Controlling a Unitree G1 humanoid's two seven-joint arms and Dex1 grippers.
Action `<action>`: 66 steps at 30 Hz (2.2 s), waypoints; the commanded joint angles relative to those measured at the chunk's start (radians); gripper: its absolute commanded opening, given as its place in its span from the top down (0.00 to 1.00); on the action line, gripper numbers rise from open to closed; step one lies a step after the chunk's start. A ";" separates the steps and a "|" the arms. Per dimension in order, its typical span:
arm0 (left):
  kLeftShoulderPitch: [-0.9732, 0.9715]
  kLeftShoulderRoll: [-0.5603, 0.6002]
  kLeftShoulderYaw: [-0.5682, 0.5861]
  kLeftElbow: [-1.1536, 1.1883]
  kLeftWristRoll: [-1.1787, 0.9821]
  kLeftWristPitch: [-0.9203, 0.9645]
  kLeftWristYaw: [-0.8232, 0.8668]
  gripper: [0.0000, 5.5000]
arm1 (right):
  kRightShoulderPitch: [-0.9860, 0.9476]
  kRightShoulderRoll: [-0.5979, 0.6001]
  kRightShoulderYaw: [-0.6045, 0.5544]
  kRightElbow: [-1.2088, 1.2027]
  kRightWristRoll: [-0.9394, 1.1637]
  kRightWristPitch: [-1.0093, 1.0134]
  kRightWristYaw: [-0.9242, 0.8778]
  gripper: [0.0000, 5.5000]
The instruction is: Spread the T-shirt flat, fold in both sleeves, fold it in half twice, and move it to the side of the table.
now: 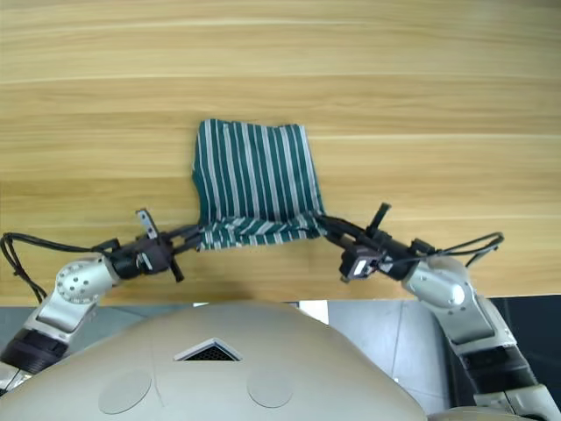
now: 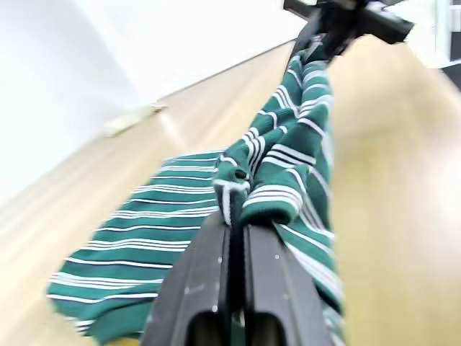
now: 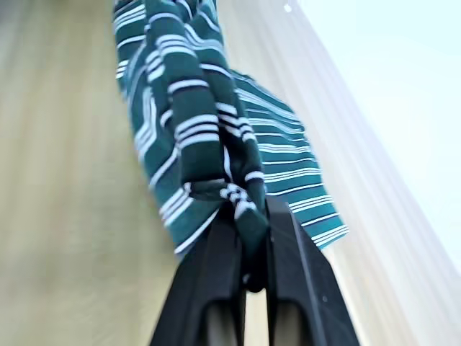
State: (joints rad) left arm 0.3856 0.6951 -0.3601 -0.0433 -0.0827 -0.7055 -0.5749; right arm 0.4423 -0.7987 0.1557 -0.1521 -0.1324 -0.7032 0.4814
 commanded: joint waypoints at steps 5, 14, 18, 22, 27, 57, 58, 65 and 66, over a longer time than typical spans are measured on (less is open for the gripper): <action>-0.137 -0.121 0.059 0.115 0.061 0.064 0.043 1.00 | -0.254 0.134 0.016 0.134 -0.024 0.064 -0.017 0.98; -0.331 -0.175 0.101 0.186 0.119 0.096 0.048 1.00 | -0.526 0.265 0.040 0.307 -0.085 0.134 -0.044 0.98; -0.404 -0.188 0.117 0.202 0.129 0.115 0.052 1.00 | -0.609 0.293 0.047 0.374 -0.107 0.156 -0.056 0.98; -0.493 -0.217 0.121 0.287 0.157 0.158 0.066 1.00 | -0.679 0.318 0.054 0.461 -0.140 0.155 -0.091 0.98; -0.572 -0.260 0.108 0.466 0.231 0.156 0.112 1.00 | -0.758 0.368 0.074 0.572 -0.196 0.174 -0.147 0.98; -0.910 -0.456 0.387 1.275 0.077 0.231 0.248 0.49 | -1.220 0.662 -0.115 1.476 -0.047 0.403 -0.371 0.41; -0.911 -0.462 0.390 1.288 0.080 0.235 0.249 0.49 | -1.220 0.664 -0.117 1.481 -0.047 0.418 -0.378 0.41; -0.844 -0.439 0.493 1.301 0.008 0.193 0.273 0.49 | -1.150 0.654 -0.150 1.292 -0.041 0.112 -0.595 0.41; -0.822 -0.434 0.521 1.292 -0.017 0.170 0.273 0.49 | -1.096 0.665 -0.140 1.186 -0.049 0.045 -0.611 0.41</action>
State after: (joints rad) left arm -0.5271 0.2433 0.1085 1.2272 -0.0649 -0.5371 -0.2978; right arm -0.7328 -0.1425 0.0158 1.1948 -0.1825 -0.5314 -0.0879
